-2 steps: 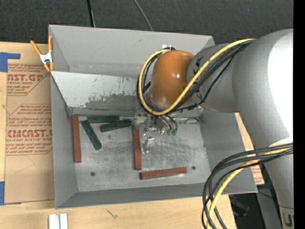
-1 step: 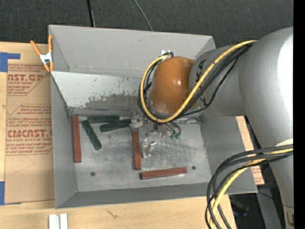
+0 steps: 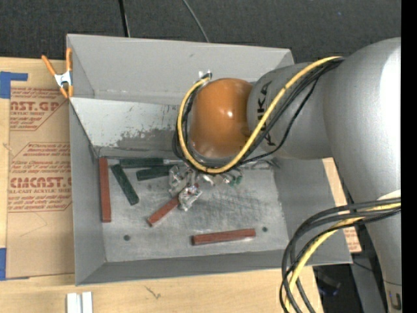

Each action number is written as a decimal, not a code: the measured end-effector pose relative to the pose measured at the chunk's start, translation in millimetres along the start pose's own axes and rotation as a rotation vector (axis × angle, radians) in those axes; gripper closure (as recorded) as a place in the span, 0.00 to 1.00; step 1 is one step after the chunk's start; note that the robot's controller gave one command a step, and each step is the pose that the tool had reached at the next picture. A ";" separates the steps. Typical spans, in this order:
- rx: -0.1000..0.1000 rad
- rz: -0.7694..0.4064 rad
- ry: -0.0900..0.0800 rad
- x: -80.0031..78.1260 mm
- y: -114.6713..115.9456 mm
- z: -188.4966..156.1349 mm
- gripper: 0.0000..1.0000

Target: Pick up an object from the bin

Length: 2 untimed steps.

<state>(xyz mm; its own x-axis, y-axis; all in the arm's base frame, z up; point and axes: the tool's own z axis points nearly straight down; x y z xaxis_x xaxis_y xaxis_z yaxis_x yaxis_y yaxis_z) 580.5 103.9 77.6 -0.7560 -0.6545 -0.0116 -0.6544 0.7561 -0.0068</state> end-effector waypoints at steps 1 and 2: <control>0.000 0.000 0.000 0.0 0.0 0.0 1.00; -0.010 -0.254 0.010 1.6 18.6 -206.9 1.00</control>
Offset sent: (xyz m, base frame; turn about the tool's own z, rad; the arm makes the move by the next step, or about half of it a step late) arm -0.0214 0.0169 0.3065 -0.3691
